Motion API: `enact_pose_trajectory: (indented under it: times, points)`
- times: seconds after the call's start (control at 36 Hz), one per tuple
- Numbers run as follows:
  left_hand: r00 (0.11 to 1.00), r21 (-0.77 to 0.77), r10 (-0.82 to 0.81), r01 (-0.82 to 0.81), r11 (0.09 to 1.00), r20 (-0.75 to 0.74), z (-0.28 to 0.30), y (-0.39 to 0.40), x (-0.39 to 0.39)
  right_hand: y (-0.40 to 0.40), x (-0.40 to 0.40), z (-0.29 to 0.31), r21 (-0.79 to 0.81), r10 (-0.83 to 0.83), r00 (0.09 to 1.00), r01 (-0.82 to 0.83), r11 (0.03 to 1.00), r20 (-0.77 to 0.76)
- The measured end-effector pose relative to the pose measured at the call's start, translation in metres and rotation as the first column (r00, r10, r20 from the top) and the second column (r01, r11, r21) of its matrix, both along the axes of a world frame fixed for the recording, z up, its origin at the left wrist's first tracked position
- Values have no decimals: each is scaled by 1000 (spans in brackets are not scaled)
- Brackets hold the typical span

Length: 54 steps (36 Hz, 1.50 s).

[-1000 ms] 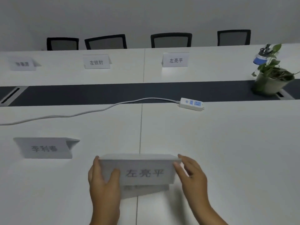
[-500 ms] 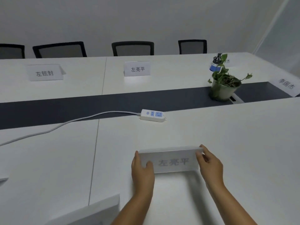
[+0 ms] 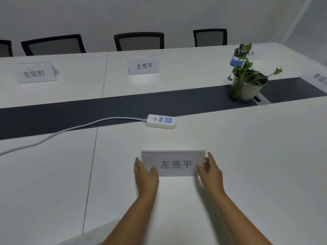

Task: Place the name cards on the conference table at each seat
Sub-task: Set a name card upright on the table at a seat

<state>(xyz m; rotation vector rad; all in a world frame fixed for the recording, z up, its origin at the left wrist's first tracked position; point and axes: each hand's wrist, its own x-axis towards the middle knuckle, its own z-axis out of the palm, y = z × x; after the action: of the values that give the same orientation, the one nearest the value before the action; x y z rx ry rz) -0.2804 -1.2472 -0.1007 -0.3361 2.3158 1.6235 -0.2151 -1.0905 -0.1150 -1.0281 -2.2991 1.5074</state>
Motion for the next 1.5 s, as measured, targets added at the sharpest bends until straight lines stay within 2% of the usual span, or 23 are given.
enact_pose_trajectory:
  times: [0.11,0.19,0.31,0.56,1.08,1.28,1.5]
  points:
    - [1000,-144,14,-11,989,19,-29,-7,15,-3,12,-31,269,-54,984,7,963,169]
    - [996,-262,-5,-18,965,-87,-48,-12,14,-3,15,-45,351,-50,991,3,936,126]
    - [987,-319,17,-68,945,-162,-58,-17,5,0,13,-51,340,-72,995,45,939,69]
    - [972,-359,44,-128,925,-232,-69,-16,-3,0,11,-66,436,-82,997,66,897,17]
    - [953,-345,31,-140,928,-303,-73,-16,6,7,0,-68,470,-156,986,112,876,55]
    - [946,-362,10,-134,923,-324,-77,-18,9,16,-5,-67,504,-114,981,20,863,155]
    - [945,-385,-22,-112,916,-326,-75,-18,10,15,-5,-67,531,-100,983,4,847,153]
